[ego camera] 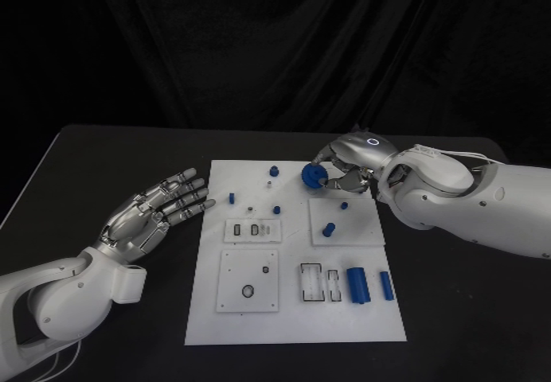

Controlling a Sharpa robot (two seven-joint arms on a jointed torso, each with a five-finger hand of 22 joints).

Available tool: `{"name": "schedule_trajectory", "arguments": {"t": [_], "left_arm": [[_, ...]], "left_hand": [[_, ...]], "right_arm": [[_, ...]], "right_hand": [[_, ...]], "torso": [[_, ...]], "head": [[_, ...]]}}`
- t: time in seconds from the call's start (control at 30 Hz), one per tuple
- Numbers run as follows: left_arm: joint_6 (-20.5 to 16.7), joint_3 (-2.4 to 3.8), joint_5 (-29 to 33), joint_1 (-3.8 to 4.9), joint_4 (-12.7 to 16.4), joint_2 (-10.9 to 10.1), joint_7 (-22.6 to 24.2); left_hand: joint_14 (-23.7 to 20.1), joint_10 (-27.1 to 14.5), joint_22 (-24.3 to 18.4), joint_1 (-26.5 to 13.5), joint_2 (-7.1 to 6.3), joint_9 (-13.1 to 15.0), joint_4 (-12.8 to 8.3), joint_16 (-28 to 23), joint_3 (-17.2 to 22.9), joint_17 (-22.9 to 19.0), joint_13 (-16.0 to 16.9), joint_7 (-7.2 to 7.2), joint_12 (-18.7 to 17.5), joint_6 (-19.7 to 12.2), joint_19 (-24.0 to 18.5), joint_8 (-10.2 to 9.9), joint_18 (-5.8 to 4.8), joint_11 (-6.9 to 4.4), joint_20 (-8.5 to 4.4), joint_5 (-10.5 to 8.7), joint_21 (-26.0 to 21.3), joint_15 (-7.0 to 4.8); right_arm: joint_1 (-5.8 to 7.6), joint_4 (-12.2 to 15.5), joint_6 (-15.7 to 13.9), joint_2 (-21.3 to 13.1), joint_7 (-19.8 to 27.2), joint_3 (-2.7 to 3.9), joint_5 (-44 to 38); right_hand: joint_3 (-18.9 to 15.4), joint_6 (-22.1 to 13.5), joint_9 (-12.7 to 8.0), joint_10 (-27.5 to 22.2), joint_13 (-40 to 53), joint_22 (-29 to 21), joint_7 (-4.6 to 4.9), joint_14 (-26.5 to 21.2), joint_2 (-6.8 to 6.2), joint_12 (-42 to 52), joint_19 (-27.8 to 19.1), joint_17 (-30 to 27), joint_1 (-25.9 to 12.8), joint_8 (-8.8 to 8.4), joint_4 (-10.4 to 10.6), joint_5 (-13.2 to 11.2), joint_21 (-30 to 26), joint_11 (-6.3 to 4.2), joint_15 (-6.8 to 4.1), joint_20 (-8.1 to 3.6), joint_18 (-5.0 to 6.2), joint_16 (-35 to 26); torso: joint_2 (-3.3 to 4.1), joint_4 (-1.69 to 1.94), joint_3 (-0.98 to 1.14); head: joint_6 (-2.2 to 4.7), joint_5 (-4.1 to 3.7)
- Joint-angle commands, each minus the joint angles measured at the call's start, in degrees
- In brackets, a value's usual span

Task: Assemble the parts on the task board

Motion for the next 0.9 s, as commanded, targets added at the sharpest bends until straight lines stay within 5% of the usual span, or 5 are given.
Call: {"name": "schedule_trajectory", "arguments": {"t": [0.03, 0.33, 0.9], "left_arm": [[0.90, 0.02, 0.21, 0.06, 0.23, -0.09, 9.87], [0.84, 0.02, 0.37, 0.06, 0.35, -0.08, 9.78], [1.20, 0.02, 0.42, 0.06, -0.09, 0.78, 9.58]], "left_hand": [[0.16, 0.05, 0.07, -0.63, 0.11, 0.07, -0.05, 0.44, 0.49, 0.13, 0.04, 0.32, 0.42, -0.05, 0.55, 0.36, -0.57, 0.37, -0.04, -0.14, 0.31, 0.48], [0.37, 0.13, 0.09, -0.74, 0.06, 0.08, -0.08, 0.72, 0.64, 0.17, 0.06, 0.37, 0.54, 0.00, 0.64, 0.39, -0.70, 0.40, -0.04, -0.15, 0.37, 0.61], [0.43, 0.19, 0.09, -0.80, 0.03, 0.09, -0.09, 0.83, 0.72, 0.18, 0.07, 0.39, 0.63, 0.02, 0.65, 0.40, -0.78, 0.42, -0.04, -0.16, 0.38, 0.67]], "right_arm": [[0.53, 1.19, -3.51, 0.71, 1.15, 0.08, -1.72], [0.91, 2.11, -1.21, 4.14, 1.24, 0.09, -1.82], [0.34, -4.35, 3.06, 12.09, 0.21, 0.13, -2.03]], "right_hand": [[0.62, 2.22, 20.51, 5.97, 15.10, 6.39, -3.08, 5.50, -0.04, 0.32, 1.06, 12.12, -1.45, 11.90, 0.29, 0.34, 0.16, -0.20, -0.07, -0.30, -0.63, 0.20], [0.92, 1.49, 20.94, 5.97, 15.10, 6.48, -2.91, 5.53, -0.10, 0.32, 1.09, 12.24, -2.25, 11.75, 0.70, 0.21, 0.19, -0.06, 0.03, -0.22, -0.65, 0.26], [1.88, 0.31, 21.27, 5.97, 15.10, 6.30, -2.45, 5.52, -0.28, 0.32, 0.92, 12.20, -2.74, 10.49, 0.68, -1.71, -0.04, 0.32, 0.32, 0.02, -0.57, 0.18]], "torso": [[0.01, 0.04, 0.01], [0.00, 0.06, -0.07], [0.02, 0.04, -0.07]], "head": [[0.00, -0.04], [-0.17, 0.08], [-0.51, -0.19]]}}
